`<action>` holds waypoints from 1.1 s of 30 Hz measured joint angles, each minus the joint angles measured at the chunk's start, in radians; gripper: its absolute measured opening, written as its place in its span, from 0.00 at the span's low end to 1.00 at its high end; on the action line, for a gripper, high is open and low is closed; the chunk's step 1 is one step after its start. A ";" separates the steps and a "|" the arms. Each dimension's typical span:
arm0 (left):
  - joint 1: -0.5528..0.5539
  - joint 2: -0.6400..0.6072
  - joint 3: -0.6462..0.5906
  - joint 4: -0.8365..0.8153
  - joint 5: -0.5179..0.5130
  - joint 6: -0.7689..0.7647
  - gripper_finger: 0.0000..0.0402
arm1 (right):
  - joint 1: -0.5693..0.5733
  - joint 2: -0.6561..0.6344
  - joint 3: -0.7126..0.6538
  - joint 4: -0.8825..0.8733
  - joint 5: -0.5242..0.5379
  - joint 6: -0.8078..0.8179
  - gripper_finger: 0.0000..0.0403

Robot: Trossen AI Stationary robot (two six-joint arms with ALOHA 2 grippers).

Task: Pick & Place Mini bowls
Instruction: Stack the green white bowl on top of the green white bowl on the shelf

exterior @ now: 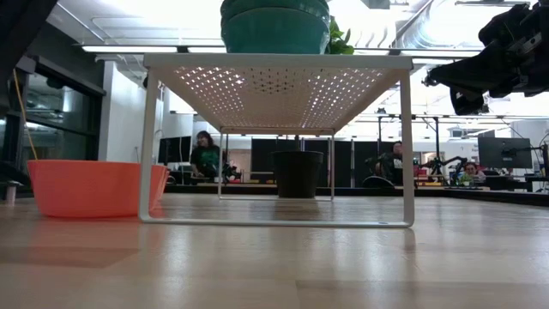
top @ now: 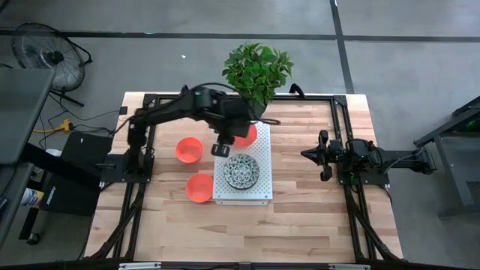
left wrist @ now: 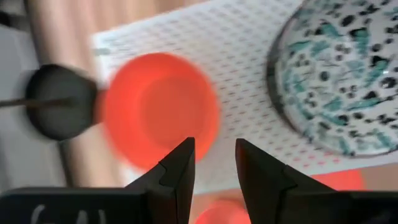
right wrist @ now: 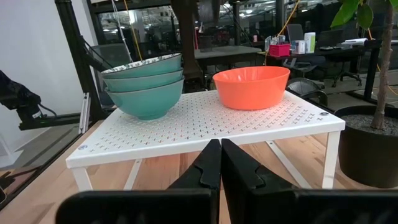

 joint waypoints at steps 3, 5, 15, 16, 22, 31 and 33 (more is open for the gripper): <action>-0.014 -0.048 -0.002 0.001 -0.084 -0.008 0.28 | 0.000 0.000 0.000 0.000 0.000 0.000 0.00; -0.036 -0.070 -0.001 0.014 -0.153 -0.011 0.27 | 0.000 0.000 0.000 0.000 0.000 0.000 0.00; -0.188 -0.134 -0.015 0.040 -0.358 -0.002 0.02 | 0.000 0.000 0.000 0.001 0.000 0.000 0.00; -0.201 -0.139 -0.030 0.054 -0.380 0.006 0.02 | 0.000 0.000 0.000 0.001 0.000 0.000 0.00; -0.240 -0.186 -0.183 0.131 -0.458 0.015 0.00 | 0.000 0.000 0.000 0.004 0.001 0.000 0.00; -0.240 -0.493 -0.674 0.585 -0.324 0.094 0.00 | 0.000 0.000 0.000 0.006 0.001 0.000 0.00; -0.239 -0.579 -0.800 0.719 -0.254 0.129 0.00 | 0.000 0.000 0.000 0.006 0.001 0.000 0.00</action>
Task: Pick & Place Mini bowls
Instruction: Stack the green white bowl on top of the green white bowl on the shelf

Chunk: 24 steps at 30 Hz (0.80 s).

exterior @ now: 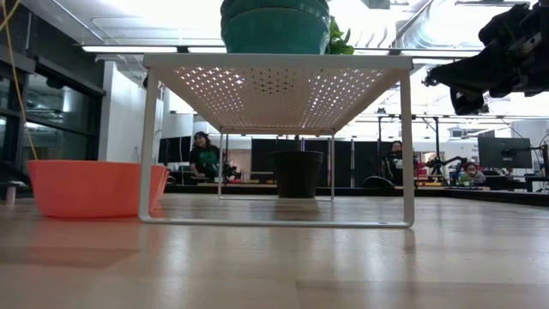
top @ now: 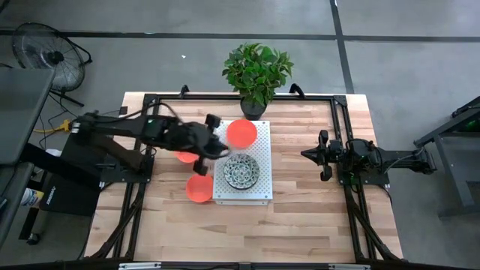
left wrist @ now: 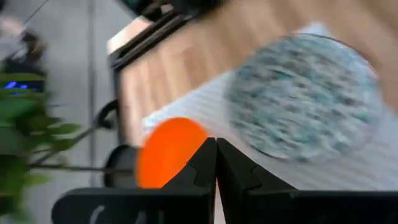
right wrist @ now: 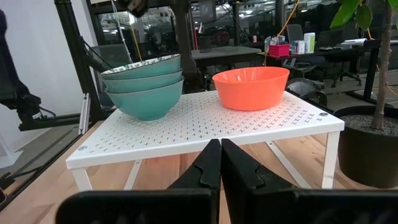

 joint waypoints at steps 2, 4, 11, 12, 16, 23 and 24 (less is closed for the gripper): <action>0.000 -0.064 -0.116 0.124 0.061 0.020 0.00 | 0.000 0.000 0.000 0.000 0.000 0.000 0.00; 0.000 -0.114 -0.215 0.250 0.097 0.045 0.00 | 0.000 0.000 0.000 0.000 0.000 0.000 0.00; 0.001 -0.192 -0.491 0.546 0.183 0.134 0.00 | 0.000 0.002 0.000 0.000 0.000 0.000 0.00; 0.001 -0.192 -0.518 0.597 0.189 0.145 0.00 | 0.000 0.004 0.000 0.000 0.000 0.000 0.00; 0.023 -0.192 -0.601 0.757 0.257 0.196 0.00 | 0.000 0.006 0.000 0.000 0.000 0.000 0.00; 0.116 -0.191 -0.633 0.830 0.405 0.215 0.00 | 0.000 0.006 0.000 0.001 0.000 0.000 0.00; 0.130 -0.187 -0.633 0.835 0.429 0.216 0.00 | 0.000 0.006 0.000 0.001 0.000 0.000 0.00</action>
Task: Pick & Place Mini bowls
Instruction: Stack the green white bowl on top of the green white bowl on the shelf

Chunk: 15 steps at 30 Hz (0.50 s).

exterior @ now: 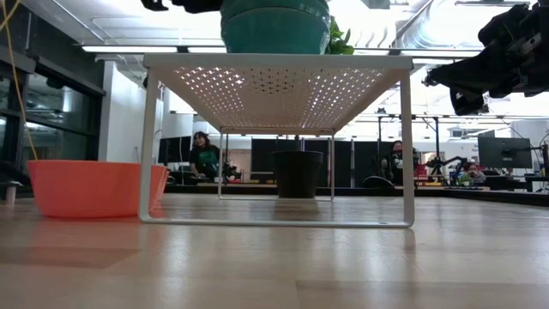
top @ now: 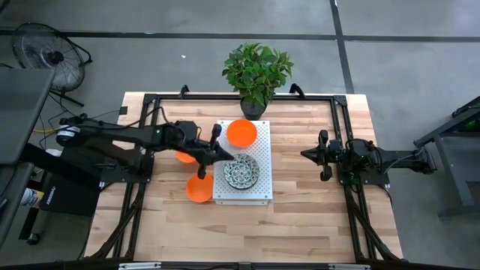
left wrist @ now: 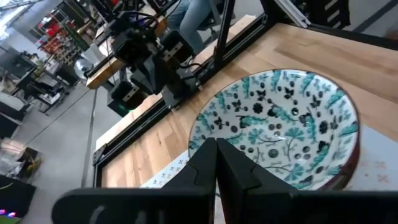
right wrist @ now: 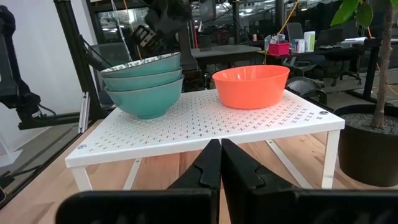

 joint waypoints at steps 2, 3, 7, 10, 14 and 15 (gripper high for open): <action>0.025 0.015 0.000 0.008 0.045 0.002 0.00 | 0.000 0.000 0.000 0.000 0.000 0.000 0.00; 0.035 0.024 0.000 0.009 0.063 0.001 0.00 | 0.000 0.000 0.000 0.000 0.000 0.000 0.00; 0.072 0.059 0.000 0.018 0.144 0.001 0.00 | 0.000 0.000 0.000 0.000 0.000 0.000 0.00; 0.089 0.091 0.000 0.017 0.179 0.001 0.00 | 0.000 0.000 0.000 0.000 0.000 0.000 0.00; 0.089 0.097 0.000 0.026 0.185 0.013 0.00 | 0.000 0.000 0.000 0.000 0.000 0.000 0.00; 0.089 0.098 0.000 0.026 0.188 0.022 0.00 | 0.000 0.000 0.000 0.000 0.000 0.000 0.00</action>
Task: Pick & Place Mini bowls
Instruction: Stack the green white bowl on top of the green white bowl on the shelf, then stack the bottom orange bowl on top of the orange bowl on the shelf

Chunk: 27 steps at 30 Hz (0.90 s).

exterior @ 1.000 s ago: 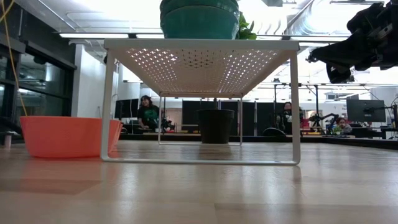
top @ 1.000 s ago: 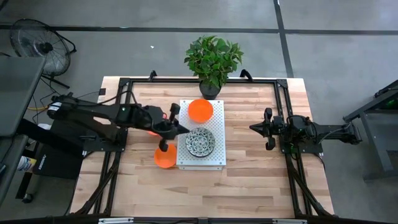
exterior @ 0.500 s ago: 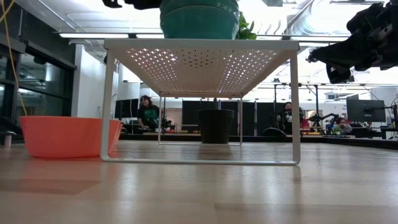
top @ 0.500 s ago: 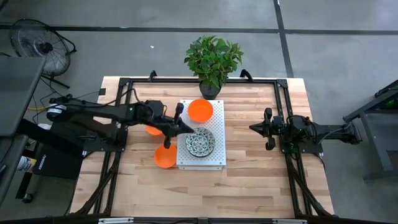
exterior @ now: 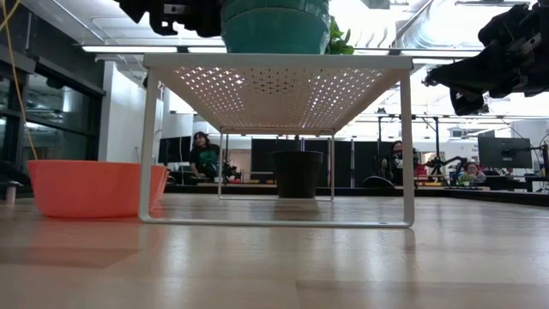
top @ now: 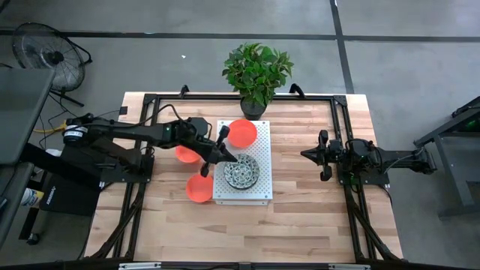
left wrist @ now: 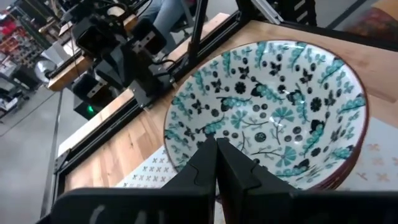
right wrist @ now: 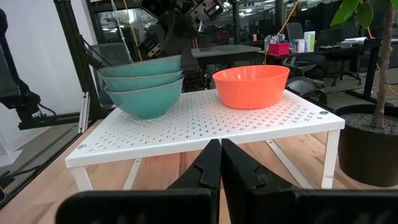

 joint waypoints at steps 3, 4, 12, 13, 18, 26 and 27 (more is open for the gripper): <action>0.000 0.000 0.000 0.000 0.006 0.004 0.00 | 0.000 0.000 0.000 0.000 0.000 0.000 0.00; 0.000 0.000 0.000 0.000 0.006 0.005 0.00 | 0.000 0.000 0.000 0.000 0.000 0.000 0.00; 0.000 -0.085 0.001 -0.074 0.006 0.014 0.00 | 0.000 0.000 0.000 0.000 0.000 0.000 0.00; 0.000 -0.103 0.000 -0.107 0.004 0.014 0.00 | 0.000 0.000 0.000 0.000 0.000 0.000 0.00; -0.001 -0.232 0.001 -0.360 -0.082 0.017 0.00 | 0.000 0.000 0.000 0.000 0.000 0.000 0.00; -0.003 -0.354 0.001 -0.762 -0.110 -0.043 0.00 | 0.000 0.000 0.000 0.000 0.000 0.000 0.00; -0.004 -0.354 0.002 -0.805 -0.087 -0.044 0.00 | 0.000 0.000 0.000 0.000 0.000 0.000 0.00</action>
